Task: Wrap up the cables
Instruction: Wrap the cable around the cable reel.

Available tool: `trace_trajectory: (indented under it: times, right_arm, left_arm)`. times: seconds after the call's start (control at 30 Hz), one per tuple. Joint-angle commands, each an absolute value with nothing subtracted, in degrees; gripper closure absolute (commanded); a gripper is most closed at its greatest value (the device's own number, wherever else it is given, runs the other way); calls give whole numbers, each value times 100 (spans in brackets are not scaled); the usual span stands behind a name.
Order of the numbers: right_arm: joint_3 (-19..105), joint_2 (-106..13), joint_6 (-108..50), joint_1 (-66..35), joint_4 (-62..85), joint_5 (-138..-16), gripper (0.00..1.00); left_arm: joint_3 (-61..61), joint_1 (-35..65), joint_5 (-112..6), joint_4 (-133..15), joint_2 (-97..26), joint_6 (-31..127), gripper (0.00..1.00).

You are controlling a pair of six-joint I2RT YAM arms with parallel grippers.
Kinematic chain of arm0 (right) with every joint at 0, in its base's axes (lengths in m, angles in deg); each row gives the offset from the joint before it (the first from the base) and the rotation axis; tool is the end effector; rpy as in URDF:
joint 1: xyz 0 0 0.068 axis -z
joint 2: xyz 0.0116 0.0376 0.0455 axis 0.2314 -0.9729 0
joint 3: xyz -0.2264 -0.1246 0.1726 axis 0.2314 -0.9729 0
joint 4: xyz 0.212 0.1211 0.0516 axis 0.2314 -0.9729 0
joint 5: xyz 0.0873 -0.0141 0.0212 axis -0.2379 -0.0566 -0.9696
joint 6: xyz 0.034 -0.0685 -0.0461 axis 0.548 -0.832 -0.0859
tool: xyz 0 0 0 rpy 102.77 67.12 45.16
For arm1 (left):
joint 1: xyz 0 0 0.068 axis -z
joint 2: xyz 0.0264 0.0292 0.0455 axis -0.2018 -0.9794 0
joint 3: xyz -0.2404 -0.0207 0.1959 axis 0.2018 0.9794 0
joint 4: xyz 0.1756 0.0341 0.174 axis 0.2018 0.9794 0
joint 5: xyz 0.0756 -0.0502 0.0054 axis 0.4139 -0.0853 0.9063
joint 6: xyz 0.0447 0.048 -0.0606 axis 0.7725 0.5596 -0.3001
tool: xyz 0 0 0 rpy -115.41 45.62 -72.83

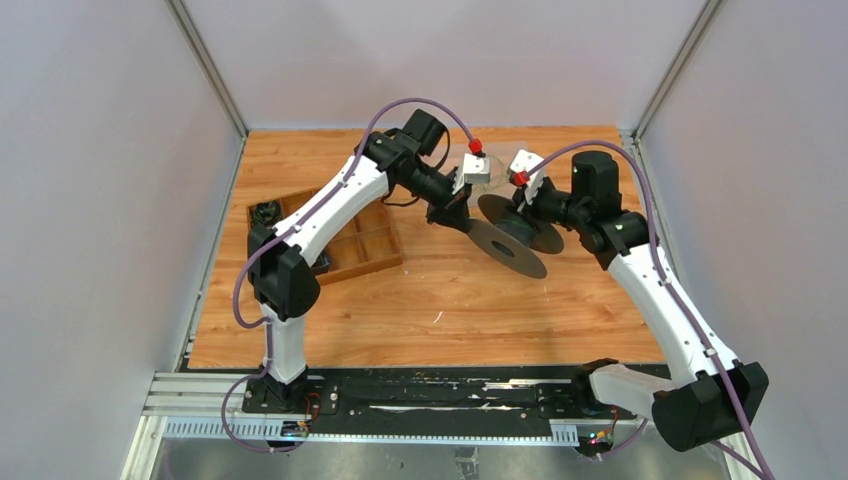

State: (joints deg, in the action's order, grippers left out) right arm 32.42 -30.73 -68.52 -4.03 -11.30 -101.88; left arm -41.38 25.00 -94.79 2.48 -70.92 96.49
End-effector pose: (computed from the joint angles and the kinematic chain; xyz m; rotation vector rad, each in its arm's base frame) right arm 0.2314 0.1172 0.3908 -1.1350 1.5690 0.3816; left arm 0.3063 -0.3037 0.3611 1.6702 1.6932 -1.0984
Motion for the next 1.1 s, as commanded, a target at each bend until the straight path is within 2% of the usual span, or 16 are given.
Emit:
trace_trajectory:
  times: [0.0,0.47,0.77,1.07]
  right_arm:
    - [3379,-2810,-7359,-475,-2212,-10781,99]
    - [3562,-2931,-8030,-695,-3003,-10979,99]
    - [3466,-2983,-8141,-814,-3057,-10952,99]
    - [3461,-3021,-7589,-814,-2727,-11185,99]
  left_arm:
    - [-3978,2016,-8835,312,-6924,10304,100]
    - [-3690,1929,-8316,785,-7088,11416,100]
    - [-3684,1938,-8016,830,-7243,11524,100]
    - [-3820,1929,-7933,821,-7501,11529,100]
